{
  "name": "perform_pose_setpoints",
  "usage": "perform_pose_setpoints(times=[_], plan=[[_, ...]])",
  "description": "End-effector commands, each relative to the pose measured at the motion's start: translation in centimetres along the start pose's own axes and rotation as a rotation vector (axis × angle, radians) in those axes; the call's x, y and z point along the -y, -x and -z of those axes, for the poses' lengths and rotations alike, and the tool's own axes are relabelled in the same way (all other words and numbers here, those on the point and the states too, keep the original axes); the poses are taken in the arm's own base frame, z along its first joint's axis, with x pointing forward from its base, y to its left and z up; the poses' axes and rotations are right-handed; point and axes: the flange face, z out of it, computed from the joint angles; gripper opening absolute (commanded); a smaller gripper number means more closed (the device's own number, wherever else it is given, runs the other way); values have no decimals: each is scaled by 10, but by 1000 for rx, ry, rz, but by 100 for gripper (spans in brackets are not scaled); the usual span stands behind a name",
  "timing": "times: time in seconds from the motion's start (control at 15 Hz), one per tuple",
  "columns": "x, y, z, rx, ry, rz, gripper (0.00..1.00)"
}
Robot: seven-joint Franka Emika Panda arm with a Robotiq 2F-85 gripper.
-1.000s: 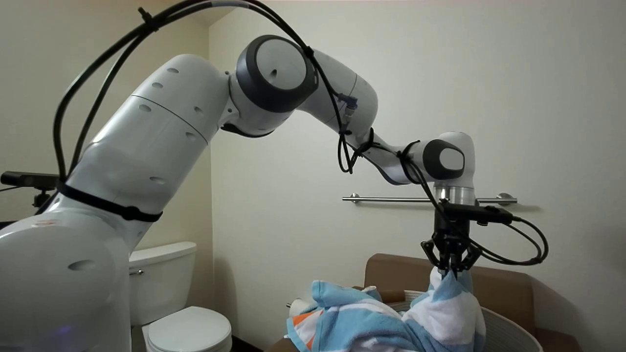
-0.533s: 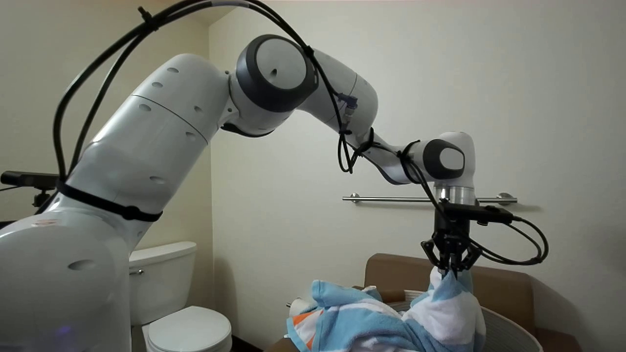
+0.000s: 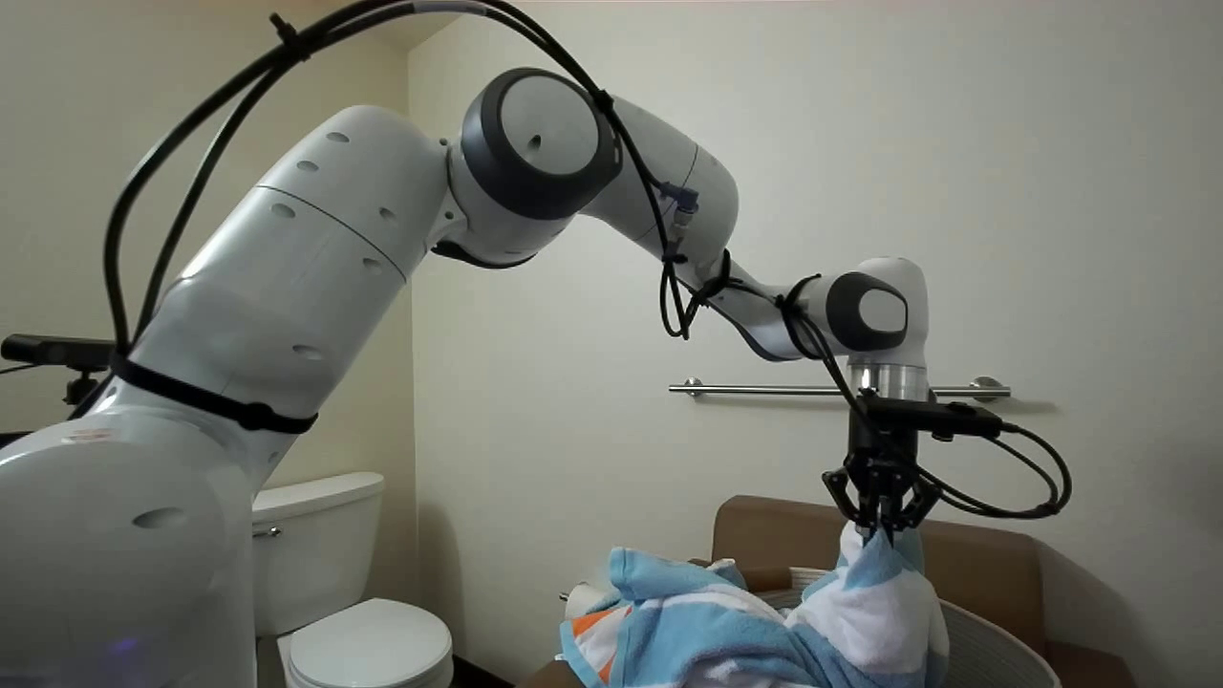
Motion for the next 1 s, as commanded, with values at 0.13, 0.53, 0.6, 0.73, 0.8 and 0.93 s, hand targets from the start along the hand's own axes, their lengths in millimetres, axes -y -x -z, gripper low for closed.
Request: perform_pose_setpoints(times=[0.13, 0.53, 0.6, 0.73, 0.8, 0.93], plan=[[4, -8, 0, 7, -2, -1, 3], [45, -76, -21, 20, -10, 90, 3], [51, -87, -32, 26, -18, 113, 3], [56, -103, -53, 39, -30, 140, 3], [53, -108, -67, 52, -41, 148, 3], [41, -109, -98, 80, -70, 151, 3]])
